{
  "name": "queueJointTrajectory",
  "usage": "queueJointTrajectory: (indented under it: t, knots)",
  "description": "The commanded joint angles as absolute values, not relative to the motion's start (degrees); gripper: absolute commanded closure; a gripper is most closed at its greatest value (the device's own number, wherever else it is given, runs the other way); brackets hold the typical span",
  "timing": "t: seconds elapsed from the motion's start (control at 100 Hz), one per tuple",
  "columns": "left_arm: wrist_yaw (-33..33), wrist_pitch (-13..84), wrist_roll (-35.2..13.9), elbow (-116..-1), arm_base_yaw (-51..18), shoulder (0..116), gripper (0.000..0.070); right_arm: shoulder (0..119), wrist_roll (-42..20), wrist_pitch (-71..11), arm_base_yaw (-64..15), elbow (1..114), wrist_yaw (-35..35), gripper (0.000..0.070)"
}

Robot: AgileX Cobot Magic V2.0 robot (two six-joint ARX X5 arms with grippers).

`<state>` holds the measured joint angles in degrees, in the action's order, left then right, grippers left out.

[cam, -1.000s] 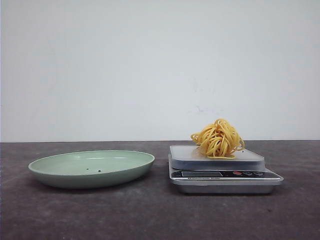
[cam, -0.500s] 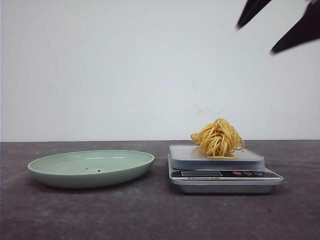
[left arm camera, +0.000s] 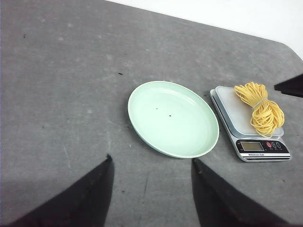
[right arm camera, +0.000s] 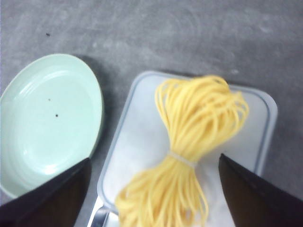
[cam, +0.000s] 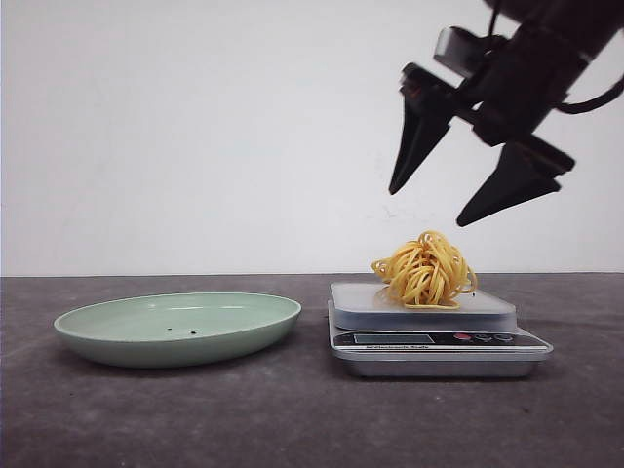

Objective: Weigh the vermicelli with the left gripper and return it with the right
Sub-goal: 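Lower the right gripper onto the vermicelli on the scale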

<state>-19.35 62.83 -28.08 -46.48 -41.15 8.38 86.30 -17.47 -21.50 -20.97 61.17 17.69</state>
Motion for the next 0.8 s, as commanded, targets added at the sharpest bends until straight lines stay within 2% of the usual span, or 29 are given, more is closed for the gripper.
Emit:
queueJointTrajectory:
  t: [0.0,0.24,0.34,0.79]
  knots:
    - [-19.5,62.4,-27.5,-47.2,-41.5,8.5,0.0404,88.4,-18.0,-22.0,-21.3,63.6,16.8,0.0176]
    - [-19.5,63.4,-27.5,-47.2,-41.5,8.5,0.0404,92.2,-18.1,-24.6,-21.6,66.2,14.4,0.0181]
    - [-19.5,63.5,-27.5,-47.2,-41.5,8.5,0.0404,93.3,-18.3,-25.0,-22.3,66.2,13.1,0.0217]
    - [-19.5,63.5,-27.5,-47.2,-41.5,8.5,0.0404,97.0,-20.2,-25.6,-24.6,66.2,10.4,0.0219]
